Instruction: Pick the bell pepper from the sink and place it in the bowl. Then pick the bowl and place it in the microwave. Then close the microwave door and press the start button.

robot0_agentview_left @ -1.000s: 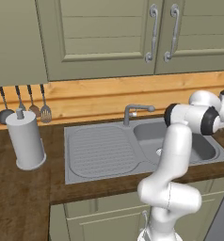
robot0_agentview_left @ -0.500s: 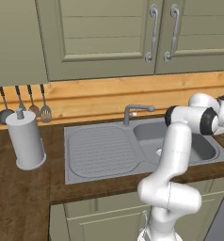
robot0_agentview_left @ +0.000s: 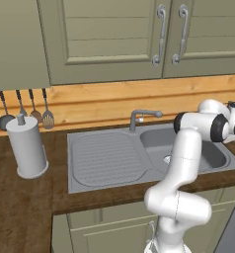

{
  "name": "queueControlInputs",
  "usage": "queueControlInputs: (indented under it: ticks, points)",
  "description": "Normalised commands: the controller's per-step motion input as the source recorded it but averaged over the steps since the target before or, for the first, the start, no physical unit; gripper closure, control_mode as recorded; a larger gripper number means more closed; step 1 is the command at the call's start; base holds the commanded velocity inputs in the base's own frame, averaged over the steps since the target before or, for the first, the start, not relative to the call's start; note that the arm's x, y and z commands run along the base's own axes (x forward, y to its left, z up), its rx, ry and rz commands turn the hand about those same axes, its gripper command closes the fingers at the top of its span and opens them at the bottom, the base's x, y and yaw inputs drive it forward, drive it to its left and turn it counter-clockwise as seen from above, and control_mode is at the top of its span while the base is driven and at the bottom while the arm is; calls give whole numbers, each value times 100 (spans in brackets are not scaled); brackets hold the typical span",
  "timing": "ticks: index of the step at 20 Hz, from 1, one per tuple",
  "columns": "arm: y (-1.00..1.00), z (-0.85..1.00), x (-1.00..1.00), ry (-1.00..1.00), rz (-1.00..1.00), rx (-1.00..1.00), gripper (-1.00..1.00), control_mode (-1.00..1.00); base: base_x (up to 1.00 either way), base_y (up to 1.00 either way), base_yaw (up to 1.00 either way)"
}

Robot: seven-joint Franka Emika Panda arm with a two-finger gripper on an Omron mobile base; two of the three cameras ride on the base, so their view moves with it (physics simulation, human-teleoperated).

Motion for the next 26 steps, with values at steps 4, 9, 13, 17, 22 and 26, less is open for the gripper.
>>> queueControlInputs:
  ticks: [4, 9, 13, 17, 22, 26]
  points:
    - [0, 0, 0, 0, 0, 0, 100, -100, 0, 0, 0]
    - [15, 7, -16, -1, 2, 0, 100, -100, 0, 0, 0]
    - [51, 55, -53, -2, 15, 0, 100, -100, 0, 0, 0]
    - [74, 42, -67, 0, 29, -2, 100, -100, 0, 0, 0]
    - [67, 57, -62, 0, 37, -1, 100, -100, 0, 0, 0]
    - [76, 73, -65, 2, 41, 0, 100, -100, 0, 0, 0]
